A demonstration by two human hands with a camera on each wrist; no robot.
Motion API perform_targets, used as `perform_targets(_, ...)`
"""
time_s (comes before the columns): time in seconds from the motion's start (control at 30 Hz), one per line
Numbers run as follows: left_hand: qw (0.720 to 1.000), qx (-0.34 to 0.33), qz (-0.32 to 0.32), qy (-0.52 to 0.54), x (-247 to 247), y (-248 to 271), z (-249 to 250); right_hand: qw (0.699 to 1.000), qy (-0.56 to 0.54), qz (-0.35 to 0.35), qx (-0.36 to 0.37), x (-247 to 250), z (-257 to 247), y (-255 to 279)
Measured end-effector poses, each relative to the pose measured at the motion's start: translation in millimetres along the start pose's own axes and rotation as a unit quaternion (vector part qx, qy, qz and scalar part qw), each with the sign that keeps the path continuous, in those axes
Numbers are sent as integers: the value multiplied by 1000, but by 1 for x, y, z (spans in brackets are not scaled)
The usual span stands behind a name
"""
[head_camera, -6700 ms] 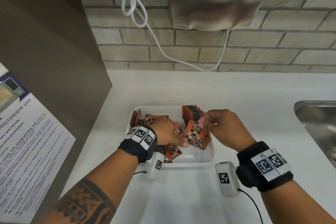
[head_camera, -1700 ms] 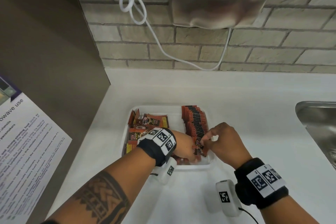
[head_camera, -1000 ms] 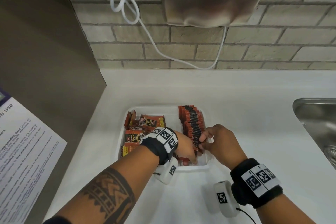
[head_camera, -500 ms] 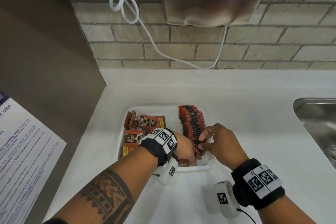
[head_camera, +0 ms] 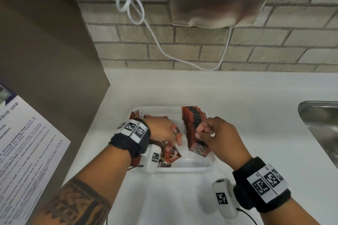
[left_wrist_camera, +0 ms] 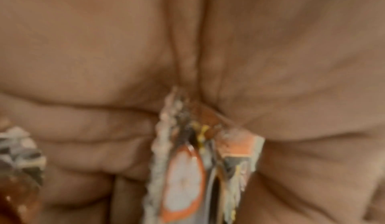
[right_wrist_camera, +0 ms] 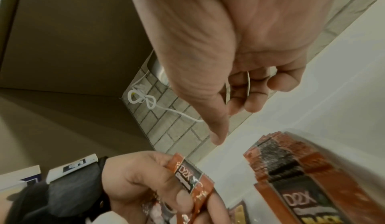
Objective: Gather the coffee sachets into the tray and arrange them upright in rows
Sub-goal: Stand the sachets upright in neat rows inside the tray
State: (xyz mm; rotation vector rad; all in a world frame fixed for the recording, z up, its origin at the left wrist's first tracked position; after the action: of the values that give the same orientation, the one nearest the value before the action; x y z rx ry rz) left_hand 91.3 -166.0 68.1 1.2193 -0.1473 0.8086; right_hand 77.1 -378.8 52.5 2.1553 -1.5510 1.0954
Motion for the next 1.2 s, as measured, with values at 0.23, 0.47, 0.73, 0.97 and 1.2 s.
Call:
perform_targets(0.23, 979, -16, 143, 142, 35, 19, -64, 991, -81, -103, -28, -28, -34, -20)
perform_targets(0.47, 955, -29, 208, 211, 29, 21, -101, 959, 20, -268, -94, -90, -52, -48)
perform_targets(0.73, 949, -30, 204, 237, 26, 14, -116, 939, 118, -269, -180, -132, -39, -79)
perform_targets(0.97, 947, -36, 178, 264, 27, 6, -125, 950, 38, -243, -194, -135, -34, -86)
perform_targets(1.2, 948, -27, 158, 275, 24, -6, -131, 950, -30, -206, -235, -136, -27, -89)
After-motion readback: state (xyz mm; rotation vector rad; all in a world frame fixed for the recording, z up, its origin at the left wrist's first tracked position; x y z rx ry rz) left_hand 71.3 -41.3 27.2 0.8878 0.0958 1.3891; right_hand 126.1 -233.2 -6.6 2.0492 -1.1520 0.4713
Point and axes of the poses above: each hand's wrist, its own y-axis away from the middle knuckle, its own x-axis out of the back of the hand, z = x × y, the point moved 1 cm from there along -y, towards the middle knuckle, and after that the axes turned 13 degrees about x, right-handed, at the moved point
